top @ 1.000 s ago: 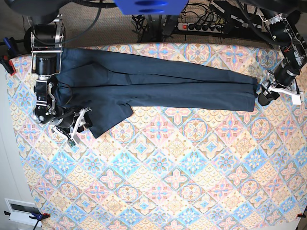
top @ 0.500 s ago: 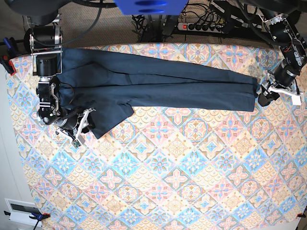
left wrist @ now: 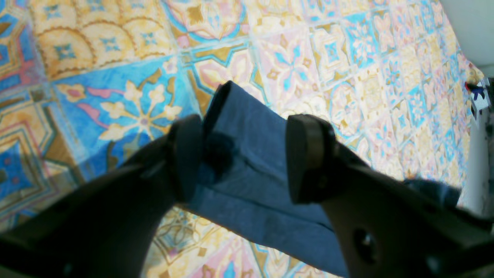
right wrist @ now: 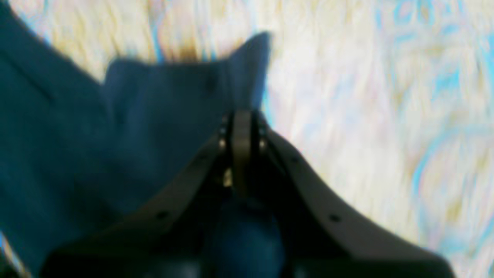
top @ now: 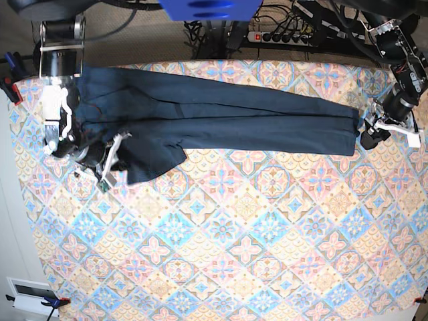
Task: Layout the t-shirt on the table in an organized manner, then fold the t-shirt properly
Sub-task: 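Grasp the strip end with the right gripper and fold it toward the middle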
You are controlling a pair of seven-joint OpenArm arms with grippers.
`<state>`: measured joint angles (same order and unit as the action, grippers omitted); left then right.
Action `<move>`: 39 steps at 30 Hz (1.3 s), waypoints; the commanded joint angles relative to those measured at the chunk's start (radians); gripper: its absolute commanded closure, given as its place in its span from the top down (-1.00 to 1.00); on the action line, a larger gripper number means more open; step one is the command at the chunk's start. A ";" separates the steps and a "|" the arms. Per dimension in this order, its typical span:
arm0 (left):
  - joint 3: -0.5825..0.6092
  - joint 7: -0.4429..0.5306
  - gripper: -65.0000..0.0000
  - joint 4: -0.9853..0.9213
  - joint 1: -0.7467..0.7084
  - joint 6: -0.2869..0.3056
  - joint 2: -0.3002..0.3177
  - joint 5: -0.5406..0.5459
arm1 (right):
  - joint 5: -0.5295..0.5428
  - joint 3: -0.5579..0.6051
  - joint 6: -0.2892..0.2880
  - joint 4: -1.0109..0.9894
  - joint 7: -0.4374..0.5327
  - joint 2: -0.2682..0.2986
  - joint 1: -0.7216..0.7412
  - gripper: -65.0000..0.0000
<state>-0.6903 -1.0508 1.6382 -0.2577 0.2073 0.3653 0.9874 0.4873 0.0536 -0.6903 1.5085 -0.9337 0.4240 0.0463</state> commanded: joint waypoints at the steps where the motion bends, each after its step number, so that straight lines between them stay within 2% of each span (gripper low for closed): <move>1: -0.006 0.017 -0.02 0.013 0.007 0.005 0.019 0.001 | 0.044 -0.021 -0.008 0.079 0.014 0.025 -0.013 -0.96; 8: -0.006 0.017 -0.02 0.013 0.018 0.007 0.016 -0.057 | 0.090 -0.079 -0.008 0.406 -0.066 0.091 -0.233 -0.96; 13: -0.006 0.017 -0.02 0.013 0.019 0.007 0.016 -0.061 | 0.150 -0.166 -0.008 0.444 -0.089 0.100 -0.385 -0.96; 15: -0.006 0.017 -0.02 0.013 0.019 0.007 0.016 -0.061 | 0.150 -0.168 -0.008 0.445 -0.086 0.128 -0.423 -0.96; 22: 0.011 0.017 -0.02 0.013 0.022 0.007 0.019 -0.112 | 0.149 -0.067 -0.008 0.441 -0.084 0.175 -0.443 -0.94; 28: 0.030 0.011 -0.02 0.013 0.041 0.007 0.021 -0.187 | 0.149 -0.203 -0.008 0.442 -0.086 0.172 -0.443 -0.77; 30: 0.030 0.010 -0.02 0.013 0.041 0.007 0.021 -0.192 | 0.150 -0.252 -0.008 0.441 -0.083 0.166 -0.443 -0.75; 32: 0.030 0.010 -0.02 0.013 0.041 0.007 0.021 -0.192 | 0.150 -0.271 -0.008 0.441 -0.081 0.128 -0.434 -0.75; 36: 0.031 0.010 -0.02 0.017 0.041 0.007 0.021 -0.192 | 0.149 -0.260 -0.008 0.436 -0.091 0.036 -0.326 -0.75; 39: 0.031 0.010 -0.02 0.017 0.041 0.007 0.019 -0.189 | 0.141 -0.208 -0.008 0.435 -0.091 -0.007 -0.222 -0.75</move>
<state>-0.6540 -1.0561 1.6375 -0.2226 0.2108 0.3660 0.7853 0.6159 -0.1509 -0.6960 1.9293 -1.0428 0.4034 -0.1879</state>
